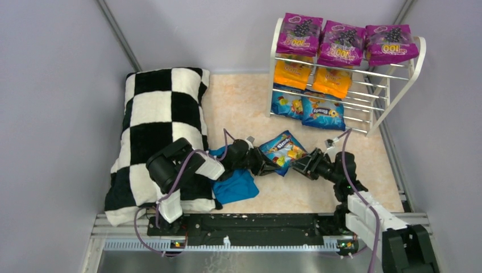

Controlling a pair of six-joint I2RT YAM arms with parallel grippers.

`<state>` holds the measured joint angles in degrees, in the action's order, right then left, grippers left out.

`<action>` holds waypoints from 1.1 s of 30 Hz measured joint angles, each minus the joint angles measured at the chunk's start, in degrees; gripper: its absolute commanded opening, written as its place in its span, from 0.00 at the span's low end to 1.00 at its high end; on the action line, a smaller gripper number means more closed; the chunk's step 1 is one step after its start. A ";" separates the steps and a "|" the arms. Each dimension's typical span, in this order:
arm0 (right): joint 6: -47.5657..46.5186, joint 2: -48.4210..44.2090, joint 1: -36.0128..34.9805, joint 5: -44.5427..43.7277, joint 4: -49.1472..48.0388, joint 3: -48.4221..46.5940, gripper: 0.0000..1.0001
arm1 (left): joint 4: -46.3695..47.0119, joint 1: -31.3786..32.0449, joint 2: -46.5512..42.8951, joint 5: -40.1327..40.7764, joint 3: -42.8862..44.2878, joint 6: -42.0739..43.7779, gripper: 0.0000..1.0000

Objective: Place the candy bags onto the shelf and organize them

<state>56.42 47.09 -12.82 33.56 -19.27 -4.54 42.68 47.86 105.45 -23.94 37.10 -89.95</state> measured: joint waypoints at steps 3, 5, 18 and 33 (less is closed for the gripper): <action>0.83 -0.09 7.56 1.81 -0.04 0.02 0.98 | 2.73 -0.39 1.27 -1.70 0.11 -1.46 0.12; 1.22 0.20 10.43 2.10 0.02 0.00 0.99 | 4.13 -0.55 1.88 -2.47 0.15 -2.29 0.12; 11.78 12.52 5.09 -3.43 -6.34 0.00 0.92 | 8.48 -0.72 4.46 -8.79 3.54 -3.15 0.13; 24.46 20.02 -5.25 -22.03 -20.09 0.07 0.75 | 14.03 -0.61 6.58 -12.92 2.86 -3.48 0.19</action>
<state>80.88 67.11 -18.06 11.53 -39.35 -4.47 56.71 47.24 112.03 -36.86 39.97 -93.43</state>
